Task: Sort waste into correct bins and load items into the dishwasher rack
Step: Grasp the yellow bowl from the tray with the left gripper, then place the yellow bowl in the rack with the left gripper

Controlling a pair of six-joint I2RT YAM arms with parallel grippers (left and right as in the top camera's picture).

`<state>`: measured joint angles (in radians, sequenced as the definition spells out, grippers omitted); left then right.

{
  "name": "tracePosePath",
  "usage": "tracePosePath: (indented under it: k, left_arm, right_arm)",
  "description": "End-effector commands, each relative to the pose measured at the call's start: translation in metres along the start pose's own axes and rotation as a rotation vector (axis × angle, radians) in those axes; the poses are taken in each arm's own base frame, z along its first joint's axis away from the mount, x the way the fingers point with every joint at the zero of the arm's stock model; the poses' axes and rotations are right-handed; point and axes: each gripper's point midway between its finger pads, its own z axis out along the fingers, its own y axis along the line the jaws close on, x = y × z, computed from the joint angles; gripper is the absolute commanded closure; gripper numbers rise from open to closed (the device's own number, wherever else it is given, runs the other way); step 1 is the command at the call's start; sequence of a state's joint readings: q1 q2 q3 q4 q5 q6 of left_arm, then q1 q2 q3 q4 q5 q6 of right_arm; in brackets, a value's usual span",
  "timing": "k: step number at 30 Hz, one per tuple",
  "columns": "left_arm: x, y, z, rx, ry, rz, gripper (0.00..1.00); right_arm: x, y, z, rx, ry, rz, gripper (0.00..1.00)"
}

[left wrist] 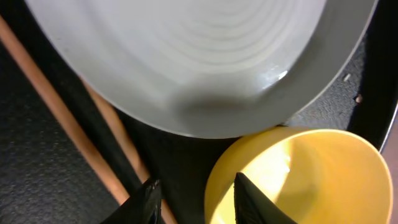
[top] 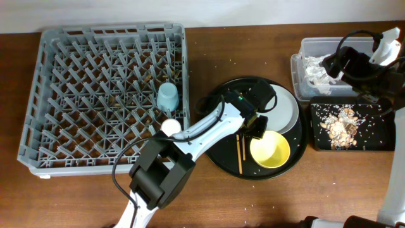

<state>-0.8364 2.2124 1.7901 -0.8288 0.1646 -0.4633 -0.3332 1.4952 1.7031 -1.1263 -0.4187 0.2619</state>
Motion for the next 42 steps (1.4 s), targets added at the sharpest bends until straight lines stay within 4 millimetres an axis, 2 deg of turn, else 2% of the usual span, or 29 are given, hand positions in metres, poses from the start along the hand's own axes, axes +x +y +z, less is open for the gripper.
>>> tracePosePath:
  k: [1, 3, 5, 7, 8, 12, 14, 16, 18, 19, 20, 21, 22, 23, 24, 27, 30, 32, 36, 40, 42]
  left_arm:
    - [0.006, -0.016, 0.001, 0.006, 0.000, 0.095, 0.64]
    - [0.007, -0.015, 0.005, 0.005, 0.006, 0.095, 0.65]
    - [0.010, -0.014, 0.013, 0.008, 0.024, 0.092, 0.71]
    - [0.009, -0.012, 0.013, 0.013, 0.028, 0.084, 0.85]
    - [0.007, -0.010, 0.013, 0.014, 0.024, 0.075, 0.98]
    - [0.002, -0.013, 0.008, 0.022, 0.013, 0.080, 1.00]
    - [-0.005, -0.018, -0.006, 0.024, 0.006, 0.101, 1.00]
    - [-0.016, -0.025, -0.042, 0.022, 0.000, 0.141, 1.00]
    - [-0.033, -0.020, -0.084, -0.006, -0.042, 0.181, 1.00]
    - [-0.049, 0.002, -0.115, -0.103, -0.099, 0.157, 1.00]
    - [-0.065, 0.038, -0.149, -0.258, -0.166, 0.119, 1.00]
    - [-0.081, 0.091, -0.190, -0.491, -0.249, 0.062, 1.00]
    - [-0.089, 0.125, -0.215, -0.646, -0.295, 0.024, 1.00]
    - [-0.095, 0.168, -0.246, -0.852, -0.358, -0.051, 1.00]
    - [-0.098, 0.199, -0.268, -0.979, -0.416, -0.148, 1.00]
    - [-0.106, 0.258, -0.296, -1.107, -0.519, -0.325, 1.00]
    - [-0.115, 0.291, -0.305, -1.267, -0.626, -0.405, 1.00]
    - [-0.119, 0.301, -0.308, -1.401, -0.709, -0.433, 1.00]
    - [-0.134, 0.315, -0.278, -1.414, -0.749, -0.399, 1.00]
    - [-0.148, 0.319, -0.262, -1.410, -0.794, -0.349, 1.00]
    - [-0.149, 0.323, -0.260, -1.420, -0.800, -0.339, 1.00]
  right_arm:
    - [0.000, -0.003, 0.000, 0.013, -0.002, 0.002, 0.01]
    - [0.000, -0.003, 0.000, 0.013, -0.002, 0.002, 0.01]
    - [0.000, -0.003, 0.000, 0.013, -0.002, 0.002, 0.01]
    - [0.000, -0.003, 0.000, 0.013, -0.002, 0.002, 0.01]
    - [0.000, -0.003, 0.000, 0.013, -0.001, -0.002, 0.02]
    - [0.000, -0.003, 0.000, 0.014, -0.001, -0.016, 0.01]
    - [0.000, -0.003, 0.000, 0.014, -0.001, -0.016, 0.02]
    - [0.000, -0.003, 0.000, 0.013, -0.001, -0.016, 0.01]
    - [0.000, -0.003, 0.000, 0.013, 0.000, -0.016, 0.01]
    - [0.000, -0.003, 0.000, 0.012, 0.000, -0.016, 0.02]
    - [0.000, -0.003, 0.000, 0.013, 0.000, -0.016, 0.02]
    - [0.001, -0.003, 0.000, 0.013, 0.002, -0.015, 0.01]
    - [0.001, -0.003, 0.000, 0.013, 0.003, -0.015, 0.02]
    - [0.001, -0.003, 0.001, 0.012, 0.003, -0.015, 0.02]
    - [0.001, -0.002, 0.001, 0.012, 0.004, -0.017, 0.02]
    - [0.001, -0.002, 0.001, 0.012, 0.004, -0.017, 0.01]
    - [0.001, -0.002, 0.001, 0.012, 0.004, -0.017, 0.01]
    - [0.001, -0.002, 0.001, 0.012, 0.004, -0.017, 0.01]
    - [0.001, -0.002, 0.001, 0.012, 0.004, -0.017, 0.02]
    - [0.001, -0.002, 0.001, 0.012, 0.004, -0.017, 0.01]
    - [0.001, -0.002, 0.001, 0.012, 0.004, -0.017, 0.02]
